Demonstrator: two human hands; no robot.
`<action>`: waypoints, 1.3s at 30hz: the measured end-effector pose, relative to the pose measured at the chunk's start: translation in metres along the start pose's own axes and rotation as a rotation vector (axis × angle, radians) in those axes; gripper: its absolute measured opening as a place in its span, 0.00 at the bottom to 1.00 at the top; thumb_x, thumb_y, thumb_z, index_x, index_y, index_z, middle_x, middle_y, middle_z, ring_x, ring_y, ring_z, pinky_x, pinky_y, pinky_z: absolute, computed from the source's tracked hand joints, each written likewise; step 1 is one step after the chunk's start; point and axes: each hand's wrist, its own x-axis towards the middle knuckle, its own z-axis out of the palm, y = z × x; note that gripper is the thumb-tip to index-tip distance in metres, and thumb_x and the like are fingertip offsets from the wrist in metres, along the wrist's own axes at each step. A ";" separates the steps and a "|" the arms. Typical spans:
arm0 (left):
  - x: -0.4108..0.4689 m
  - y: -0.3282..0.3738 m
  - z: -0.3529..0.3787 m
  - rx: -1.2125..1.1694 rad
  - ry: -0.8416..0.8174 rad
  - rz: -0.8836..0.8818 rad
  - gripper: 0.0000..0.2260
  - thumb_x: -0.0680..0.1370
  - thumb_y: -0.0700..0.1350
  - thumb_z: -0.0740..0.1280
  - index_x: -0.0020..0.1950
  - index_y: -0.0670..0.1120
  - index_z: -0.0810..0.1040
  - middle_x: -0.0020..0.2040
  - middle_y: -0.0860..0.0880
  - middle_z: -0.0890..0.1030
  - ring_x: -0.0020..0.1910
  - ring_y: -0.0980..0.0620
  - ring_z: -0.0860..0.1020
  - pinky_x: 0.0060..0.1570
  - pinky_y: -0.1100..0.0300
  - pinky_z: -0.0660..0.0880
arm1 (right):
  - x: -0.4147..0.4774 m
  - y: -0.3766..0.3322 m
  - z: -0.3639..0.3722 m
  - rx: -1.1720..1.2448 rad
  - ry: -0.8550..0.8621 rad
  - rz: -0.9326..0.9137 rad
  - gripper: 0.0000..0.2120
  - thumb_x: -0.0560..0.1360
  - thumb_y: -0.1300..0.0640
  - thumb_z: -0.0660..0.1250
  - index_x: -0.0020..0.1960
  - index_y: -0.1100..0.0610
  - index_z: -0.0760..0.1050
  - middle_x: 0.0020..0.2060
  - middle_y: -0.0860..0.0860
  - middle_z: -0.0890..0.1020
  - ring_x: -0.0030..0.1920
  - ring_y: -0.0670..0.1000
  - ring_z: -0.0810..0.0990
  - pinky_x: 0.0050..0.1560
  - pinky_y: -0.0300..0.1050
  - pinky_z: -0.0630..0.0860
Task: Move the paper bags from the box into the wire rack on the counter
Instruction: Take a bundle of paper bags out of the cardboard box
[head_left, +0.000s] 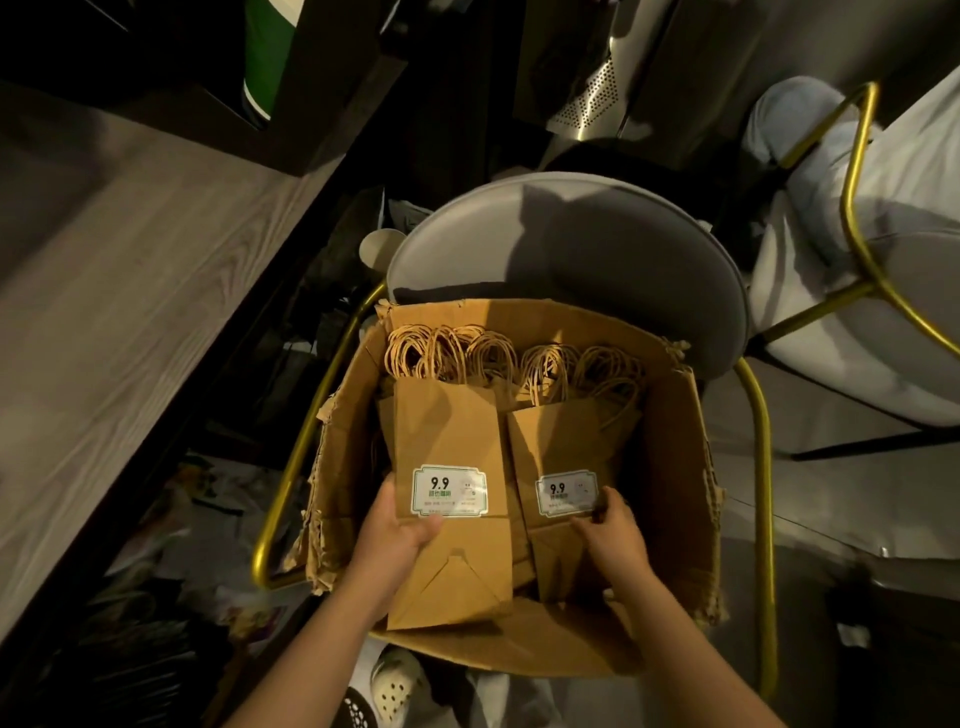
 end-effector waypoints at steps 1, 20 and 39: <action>0.001 -0.001 0.001 0.010 0.000 0.004 0.26 0.77 0.36 0.66 0.71 0.54 0.64 0.52 0.57 0.76 0.52 0.53 0.74 0.47 0.56 0.73 | 0.006 0.005 -0.001 -0.043 -0.015 0.015 0.36 0.76 0.55 0.69 0.77 0.55 0.55 0.73 0.55 0.65 0.70 0.57 0.68 0.66 0.54 0.71; 0.004 -0.006 0.003 0.132 0.061 0.008 0.26 0.77 0.38 0.66 0.73 0.53 0.63 0.63 0.51 0.76 0.63 0.47 0.74 0.61 0.45 0.73 | -0.024 -0.004 -0.018 0.431 0.035 -0.164 0.11 0.77 0.56 0.66 0.55 0.42 0.72 0.55 0.44 0.78 0.55 0.48 0.77 0.53 0.50 0.74; -0.012 0.004 0.013 -0.057 -0.004 0.017 0.15 0.82 0.50 0.57 0.69 0.58 0.65 0.59 0.54 0.77 0.57 0.50 0.76 0.56 0.47 0.75 | -0.062 -0.034 0.014 0.680 -0.163 -0.107 0.15 0.78 0.55 0.67 0.61 0.42 0.72 0.55 0.43 0.79 0.56 0.48 0.78 0.56 0.50 0.76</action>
